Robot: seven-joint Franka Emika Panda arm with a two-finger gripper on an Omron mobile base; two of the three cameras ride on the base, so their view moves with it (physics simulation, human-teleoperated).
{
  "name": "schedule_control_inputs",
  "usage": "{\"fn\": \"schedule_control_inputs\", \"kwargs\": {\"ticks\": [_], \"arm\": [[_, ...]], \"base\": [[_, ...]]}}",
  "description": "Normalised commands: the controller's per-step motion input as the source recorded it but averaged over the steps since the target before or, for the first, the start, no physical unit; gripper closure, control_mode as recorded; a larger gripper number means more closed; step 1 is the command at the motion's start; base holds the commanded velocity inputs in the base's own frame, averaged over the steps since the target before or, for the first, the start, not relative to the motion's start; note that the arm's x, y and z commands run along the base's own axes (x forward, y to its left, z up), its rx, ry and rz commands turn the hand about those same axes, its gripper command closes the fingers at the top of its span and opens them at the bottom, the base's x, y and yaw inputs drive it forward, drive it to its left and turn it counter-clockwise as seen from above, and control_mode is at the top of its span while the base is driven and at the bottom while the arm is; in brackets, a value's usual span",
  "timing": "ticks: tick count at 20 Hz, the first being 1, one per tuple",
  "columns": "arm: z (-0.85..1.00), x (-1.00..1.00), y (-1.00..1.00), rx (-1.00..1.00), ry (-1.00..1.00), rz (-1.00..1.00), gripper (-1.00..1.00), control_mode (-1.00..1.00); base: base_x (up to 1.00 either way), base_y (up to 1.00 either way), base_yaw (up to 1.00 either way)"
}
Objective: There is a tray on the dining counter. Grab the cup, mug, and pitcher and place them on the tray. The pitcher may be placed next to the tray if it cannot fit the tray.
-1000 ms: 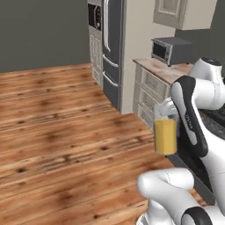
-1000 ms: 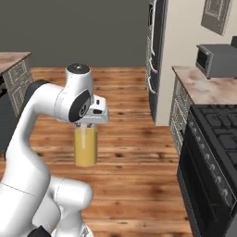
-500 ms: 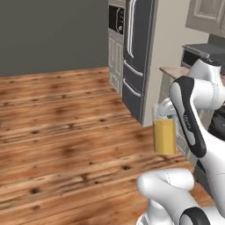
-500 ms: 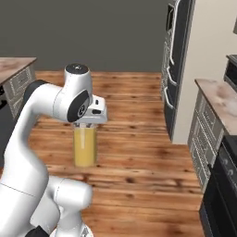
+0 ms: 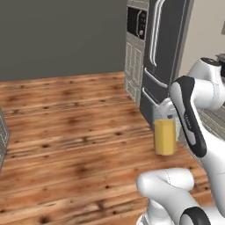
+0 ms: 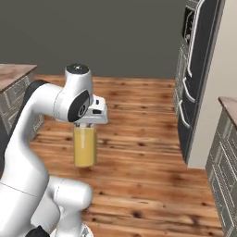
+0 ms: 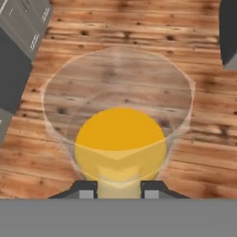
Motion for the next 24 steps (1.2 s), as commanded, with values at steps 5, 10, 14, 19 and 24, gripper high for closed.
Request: {"fn": "schedule_control_inputs", "kwargs": {"ticks": [5,10,14,19,24], "arm": [[0.00,0.00,0.00,0.00,0.00,0.00,1.00,1.00],[0.00,0.00,0.00,0.00,0.00,0.00,1.00,1.00],[0.00,0.00,0.00,0.00,0.00,0.00,1.00,1.00],[0.00,0.00,0.00,0.00,0.00,0.00,1.00,1.00],[0.00,0.00,0.00,0.00,0.00,0.00,1.00,1.00]], "base": [[1.00,0.49,0.14],[1.00,0.42,0.14],[1.00,0.28,0.10],[1.00,0.20,0.07],[1.00,0.13,0.06]]}}
